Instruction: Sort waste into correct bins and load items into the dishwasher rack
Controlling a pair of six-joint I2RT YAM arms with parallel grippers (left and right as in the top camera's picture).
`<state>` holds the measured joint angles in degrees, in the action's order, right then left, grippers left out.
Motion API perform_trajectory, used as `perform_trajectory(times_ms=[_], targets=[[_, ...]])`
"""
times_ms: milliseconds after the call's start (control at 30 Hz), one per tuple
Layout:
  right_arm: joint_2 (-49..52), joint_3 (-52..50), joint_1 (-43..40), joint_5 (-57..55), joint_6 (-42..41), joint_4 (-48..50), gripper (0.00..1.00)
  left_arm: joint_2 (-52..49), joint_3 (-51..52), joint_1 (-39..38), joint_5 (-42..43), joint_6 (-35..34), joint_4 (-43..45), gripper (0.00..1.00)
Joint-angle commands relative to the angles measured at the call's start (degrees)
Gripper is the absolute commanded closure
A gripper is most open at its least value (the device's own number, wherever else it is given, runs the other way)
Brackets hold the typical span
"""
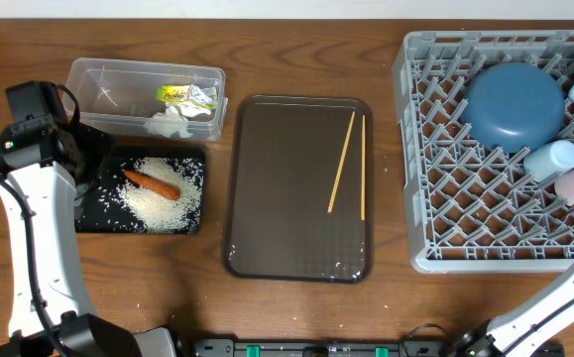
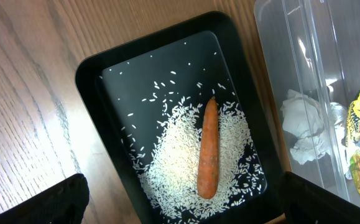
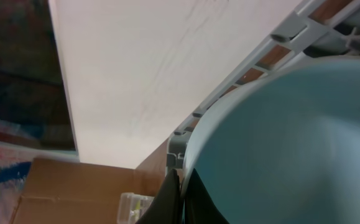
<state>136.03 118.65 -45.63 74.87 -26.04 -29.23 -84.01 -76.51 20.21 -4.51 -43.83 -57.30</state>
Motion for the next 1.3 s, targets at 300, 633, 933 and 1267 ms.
perform_trajectory(times_ms=[300, 633, 933, 1267], targets=[[0.1, 0.1, 0.7, 1.2, -8.1, 7.5, 0.99, -0.4, 0.0, 0.2, -0.7, 0.1, -0.3, 0.02], [0.1, -0.1, 3.6, -1.5, -8.0, 8.4, 0.99, -0.4, 0.0, 0.2, -0.7, 0.1, -0.3, 0.02], [0.1, -0.7, 2.0, -6.6, -3.6, 0.8, 0.99, -0.4, 0.0, 0.2, -0.7, 0.1, -0.3, 0.02], [-0.2, -0.7, -0.8, -7.4, -0.9, -4.9, 0.87, -0.4, 0.0, 0.2, -0.7, 0.1, -0.3, 0.02]])
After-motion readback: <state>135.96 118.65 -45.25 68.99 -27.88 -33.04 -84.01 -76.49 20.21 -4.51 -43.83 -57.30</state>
